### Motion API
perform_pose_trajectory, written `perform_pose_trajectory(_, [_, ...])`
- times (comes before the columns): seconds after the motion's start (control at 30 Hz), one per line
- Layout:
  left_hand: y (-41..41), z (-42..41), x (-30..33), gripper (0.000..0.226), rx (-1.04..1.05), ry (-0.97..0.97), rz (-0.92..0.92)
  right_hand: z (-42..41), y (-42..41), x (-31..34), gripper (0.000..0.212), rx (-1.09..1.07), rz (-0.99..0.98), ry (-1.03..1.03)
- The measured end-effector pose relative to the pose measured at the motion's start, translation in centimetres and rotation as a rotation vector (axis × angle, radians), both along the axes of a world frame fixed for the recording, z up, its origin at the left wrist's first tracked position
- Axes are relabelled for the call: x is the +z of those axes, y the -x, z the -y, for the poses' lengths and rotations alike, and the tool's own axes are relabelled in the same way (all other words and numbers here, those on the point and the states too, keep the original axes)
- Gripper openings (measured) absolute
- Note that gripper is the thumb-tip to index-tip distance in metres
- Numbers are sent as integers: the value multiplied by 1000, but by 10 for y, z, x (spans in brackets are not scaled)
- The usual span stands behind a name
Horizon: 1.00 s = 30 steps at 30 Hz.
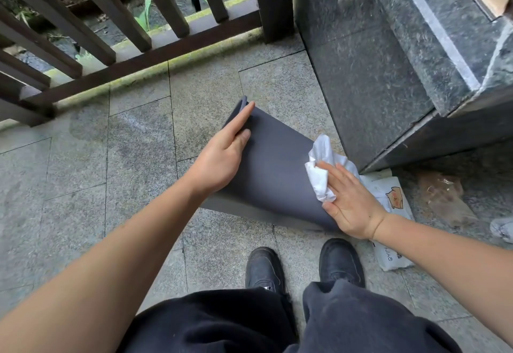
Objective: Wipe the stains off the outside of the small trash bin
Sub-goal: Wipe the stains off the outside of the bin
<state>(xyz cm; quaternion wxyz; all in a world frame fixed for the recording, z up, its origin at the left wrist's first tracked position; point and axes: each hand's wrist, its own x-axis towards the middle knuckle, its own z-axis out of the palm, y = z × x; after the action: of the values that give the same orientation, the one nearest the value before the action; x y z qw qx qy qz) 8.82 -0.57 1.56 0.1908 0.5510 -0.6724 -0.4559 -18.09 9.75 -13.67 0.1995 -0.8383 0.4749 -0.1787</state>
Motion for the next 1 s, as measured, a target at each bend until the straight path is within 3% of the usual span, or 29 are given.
perform_pose_trajectory(0.1, [13,8,-1,52,-10,-2,10,2,9,-5,61,-80,99,-44])
perform_pose_trajectory(0.3, [40,27,4,52,-5,11,65,6,-5,0,63,-512,373,-226])
perform_pose_trajectory(0.47, [67,16,6,49,-72,50,66,23,-31,32,64,-833,457,-374])
perform_pose_trajectory(0.6, [96,18,8,48,-125,75,115,34,-47,66,66,-846,527,-337])
perform_pose_trajectory(0.77, [111,23,9,48,-117,51,116,51,-73,95,53,-647,516,-175])
perform_pose_trajectory(0.9, [100,4,10,54,-113,47,164,-1,-96,85,54,-610,558,-12])
perform_pose_trajectory(1.0, [98,-5,16,60,16,27,158,-20,-78,61,53,-616,508,-50])
